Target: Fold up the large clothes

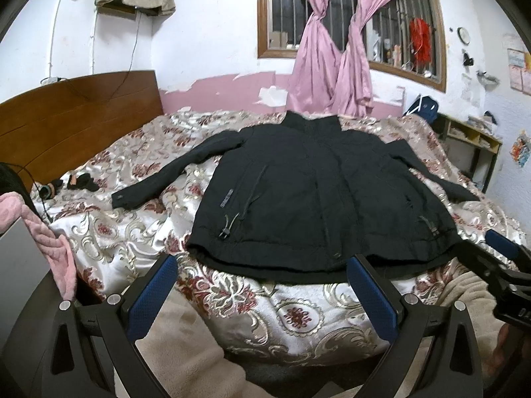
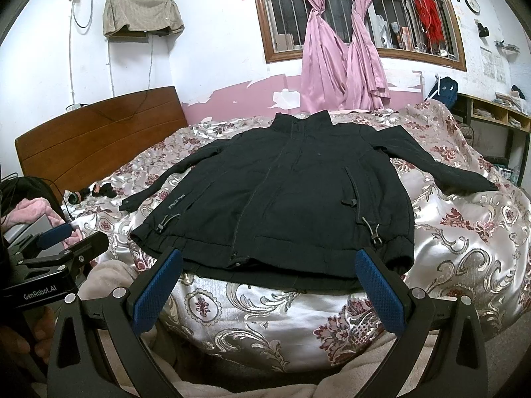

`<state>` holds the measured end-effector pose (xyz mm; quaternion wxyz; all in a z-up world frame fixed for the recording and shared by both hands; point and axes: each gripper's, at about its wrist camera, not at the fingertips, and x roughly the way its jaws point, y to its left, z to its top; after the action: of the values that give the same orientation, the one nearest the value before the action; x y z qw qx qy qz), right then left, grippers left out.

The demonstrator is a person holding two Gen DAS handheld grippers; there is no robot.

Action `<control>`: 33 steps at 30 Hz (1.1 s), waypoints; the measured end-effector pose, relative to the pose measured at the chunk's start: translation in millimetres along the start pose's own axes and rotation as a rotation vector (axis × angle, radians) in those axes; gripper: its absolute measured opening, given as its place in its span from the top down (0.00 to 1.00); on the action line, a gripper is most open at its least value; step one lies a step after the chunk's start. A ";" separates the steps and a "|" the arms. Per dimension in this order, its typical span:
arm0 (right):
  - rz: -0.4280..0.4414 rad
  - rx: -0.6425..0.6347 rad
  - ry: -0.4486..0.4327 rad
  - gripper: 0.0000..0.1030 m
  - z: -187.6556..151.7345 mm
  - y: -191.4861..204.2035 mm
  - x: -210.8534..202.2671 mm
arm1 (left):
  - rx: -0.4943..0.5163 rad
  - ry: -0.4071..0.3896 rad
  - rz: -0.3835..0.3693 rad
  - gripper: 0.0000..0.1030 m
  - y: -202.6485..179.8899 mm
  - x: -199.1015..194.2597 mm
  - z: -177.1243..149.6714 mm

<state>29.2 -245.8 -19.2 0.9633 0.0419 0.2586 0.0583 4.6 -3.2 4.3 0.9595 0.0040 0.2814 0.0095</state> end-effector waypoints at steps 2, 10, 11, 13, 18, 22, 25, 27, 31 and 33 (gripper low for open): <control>-0.006 0.004 0.011 0.01 0.6 1.8 2.5 | -0.002 0.034 0.003 0.00 1.8 9.7 -0.4; -0.131 -0.012 0.076 0.01 15.9 -17.7 22.6 | -0.008 0.152 -0.024 0.00 2.8 49.1 12.4; -0.156 -0.021 0.082 0.01 20.0 -19.6 25.7 | -0.010 0.165 -0.016 0.00 1.3 55.1 16.4; -0.187 -0.030 0.098 0.01 28.4 -24.1 31.1 | -0.010 0.190 -0.005 0.00 -2.0 65.8 24.2; -0.239 -0.036 0.107 0.01 52.9 -40.2 42.7 | 0.003 0.222 0.004 0.00 -16.0 93.7 53.5; -0.272 -0.032 0.094 0.01 69.4 -53.9 49.4 | 0.029 0.223 0.000 0.00 -33.1 112.7 75.1; -0.297 -0.027 0.092 0.01 81.0 -67.7 58.9 | 0.057 0.222 0.027 0.00 -48.2 128.3 88.8; -0.318 -0.027 0.099 0.01 87.5 -79.7 68.8 | 0.082 0.232 0.064 0.00 -61.5 142.3 98.4; -0.353 -0.029 0.106 0.01 95.9 -100.8 87.1 | 0.113 0.252 0.071 0.00 -85.6 166.4 114.8; -0.363 -0.022 0.109 0.01 99.2 -114.1 96.6 | 0.134 0.259 0.077 0.00 -99.3 179.8 124.0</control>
<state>172.5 -350.9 6.1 0.9430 -0.0190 0.3130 -0.1115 224.4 -99.2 10.2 0.9116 0.0777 0.4027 0.0277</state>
